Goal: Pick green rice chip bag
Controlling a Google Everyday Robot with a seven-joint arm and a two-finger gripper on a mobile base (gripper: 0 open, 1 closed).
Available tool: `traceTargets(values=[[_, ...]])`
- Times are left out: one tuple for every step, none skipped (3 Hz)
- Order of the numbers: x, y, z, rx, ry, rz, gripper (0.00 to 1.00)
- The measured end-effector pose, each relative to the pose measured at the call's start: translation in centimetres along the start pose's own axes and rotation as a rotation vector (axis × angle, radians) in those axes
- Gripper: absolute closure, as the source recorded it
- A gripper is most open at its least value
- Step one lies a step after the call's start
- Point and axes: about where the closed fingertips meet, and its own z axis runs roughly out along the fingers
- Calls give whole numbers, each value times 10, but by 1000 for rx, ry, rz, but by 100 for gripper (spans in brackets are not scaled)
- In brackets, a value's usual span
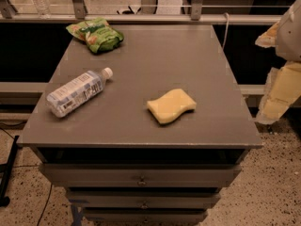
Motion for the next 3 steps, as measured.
traceTargets(values=[[0,0,0,0,0,0,0],[-11,-14,3,20,-63,22,0],[-36,-51,16,45,-203,74,0]])
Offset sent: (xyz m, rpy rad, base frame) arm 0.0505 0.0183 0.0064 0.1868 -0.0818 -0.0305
